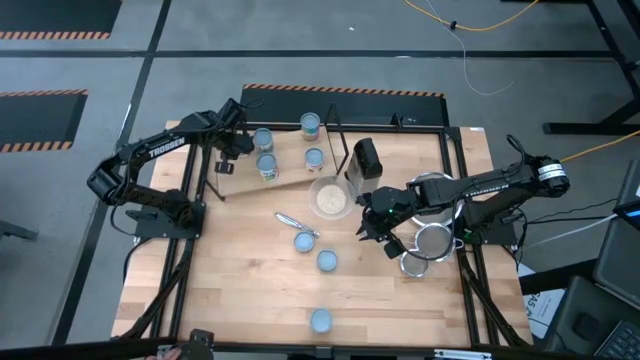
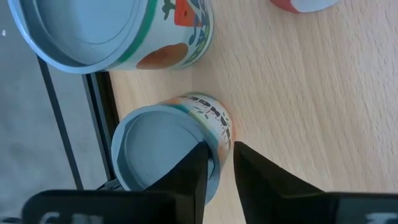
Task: Pick and place cans onto a shelf
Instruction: Put the light green can on the shelf, then put the yellow can on the shelf aligned with the other light green
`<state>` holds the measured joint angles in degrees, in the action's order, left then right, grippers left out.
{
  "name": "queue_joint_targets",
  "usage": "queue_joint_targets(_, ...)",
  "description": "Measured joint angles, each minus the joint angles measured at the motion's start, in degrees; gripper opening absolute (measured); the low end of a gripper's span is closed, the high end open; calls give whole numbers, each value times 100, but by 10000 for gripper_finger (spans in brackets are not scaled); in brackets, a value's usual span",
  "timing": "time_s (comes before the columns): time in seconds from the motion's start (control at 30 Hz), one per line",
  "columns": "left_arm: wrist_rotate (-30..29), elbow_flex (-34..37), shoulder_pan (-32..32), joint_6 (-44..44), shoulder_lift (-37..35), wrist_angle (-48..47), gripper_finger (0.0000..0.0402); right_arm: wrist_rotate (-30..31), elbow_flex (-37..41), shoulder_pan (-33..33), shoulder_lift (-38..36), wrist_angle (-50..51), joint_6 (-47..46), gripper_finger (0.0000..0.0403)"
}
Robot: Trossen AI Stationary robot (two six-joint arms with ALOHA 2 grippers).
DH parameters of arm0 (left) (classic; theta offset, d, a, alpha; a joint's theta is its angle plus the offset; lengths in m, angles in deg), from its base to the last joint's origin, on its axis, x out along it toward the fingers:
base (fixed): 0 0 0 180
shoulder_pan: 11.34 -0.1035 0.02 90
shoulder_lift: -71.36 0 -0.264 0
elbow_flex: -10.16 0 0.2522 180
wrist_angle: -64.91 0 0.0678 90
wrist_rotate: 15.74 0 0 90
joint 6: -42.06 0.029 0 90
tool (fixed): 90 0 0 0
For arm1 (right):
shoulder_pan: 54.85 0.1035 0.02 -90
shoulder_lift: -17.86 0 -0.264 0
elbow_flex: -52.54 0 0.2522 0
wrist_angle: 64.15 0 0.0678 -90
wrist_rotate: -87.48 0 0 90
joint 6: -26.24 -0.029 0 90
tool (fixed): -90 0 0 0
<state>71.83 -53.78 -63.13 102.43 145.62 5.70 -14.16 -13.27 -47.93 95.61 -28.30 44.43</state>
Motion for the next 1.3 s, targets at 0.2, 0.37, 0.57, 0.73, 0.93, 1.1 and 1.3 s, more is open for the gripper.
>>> queue_joint_targets(0.2, -18, 0, 0, 5, 0, 0, 72, 0, 0, 0, -1, 0, 2, 81)
queue_joint_targets(0.37, -63, 0, 2, 19, -77, -14, 67, 0, 0, 0, -1, 0, 2, 81)
queue_joint_targets(0.57, 51, -42, 2, 15, -467, -35, 68, 0, 0, 0, -2, 0, 4, 81)
queue_joint_targets(0.73, 58, -46, 7, -83, -879, -65, 65, 0, 0, 0, -2, 0, 4, 81)
queue_joint_targets(0.93, 796, -47, 264, -907, -1483, -61, 61, 0, 0, 0, -2, 0, 4, 81)
queue_joint_targets(1.1, 1590, -52, 789, -1855, -1896, -57, 65, 0, 0, 1, -2, 2, 4, 81)
queue_joint_targets(1.3, 2394, -57, 1795, -2627, -2086, 109, 66, 0, 0, 0, -2, 2, 26, 81)
